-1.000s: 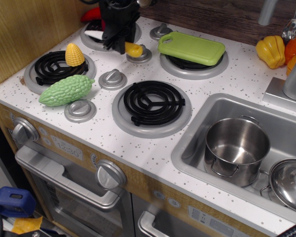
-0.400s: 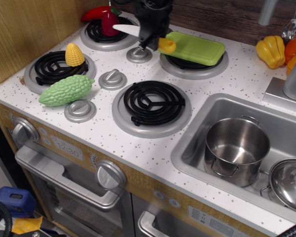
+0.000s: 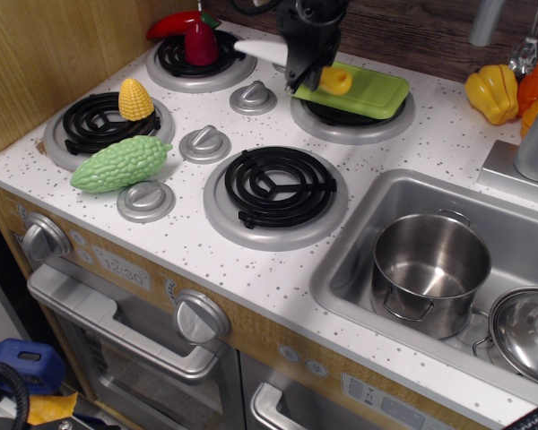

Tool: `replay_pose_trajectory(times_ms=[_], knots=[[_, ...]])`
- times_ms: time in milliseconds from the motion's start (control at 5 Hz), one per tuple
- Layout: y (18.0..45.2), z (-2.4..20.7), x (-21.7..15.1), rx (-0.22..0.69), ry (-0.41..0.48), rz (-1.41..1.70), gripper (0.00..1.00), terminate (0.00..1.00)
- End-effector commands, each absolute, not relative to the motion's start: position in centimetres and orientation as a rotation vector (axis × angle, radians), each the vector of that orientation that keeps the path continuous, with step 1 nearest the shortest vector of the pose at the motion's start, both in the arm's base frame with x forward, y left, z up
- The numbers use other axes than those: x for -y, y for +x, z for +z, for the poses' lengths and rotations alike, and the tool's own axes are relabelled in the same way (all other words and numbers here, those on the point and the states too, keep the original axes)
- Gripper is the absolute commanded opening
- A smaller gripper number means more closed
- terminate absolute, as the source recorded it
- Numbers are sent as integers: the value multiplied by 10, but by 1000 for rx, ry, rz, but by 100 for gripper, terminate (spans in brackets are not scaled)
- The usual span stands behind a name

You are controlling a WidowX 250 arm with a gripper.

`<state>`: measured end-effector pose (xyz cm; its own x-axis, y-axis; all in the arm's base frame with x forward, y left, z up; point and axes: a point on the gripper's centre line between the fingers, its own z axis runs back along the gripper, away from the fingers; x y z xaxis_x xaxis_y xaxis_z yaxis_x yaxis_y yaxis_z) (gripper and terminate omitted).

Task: Put knife on cutting board

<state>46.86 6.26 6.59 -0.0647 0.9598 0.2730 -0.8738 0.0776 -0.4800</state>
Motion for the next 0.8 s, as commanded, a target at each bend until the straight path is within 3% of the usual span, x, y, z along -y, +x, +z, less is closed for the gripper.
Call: replay_pose_trajectory(times_ms=[0, 400, 600], knots=[[491, 109, -47, 741, -273, 1485, 0, 0], [509, 98, -35, 753, -367, 1500, 0, 0], [511, 91, -26, 740, -404, 1520, 0, 100]])
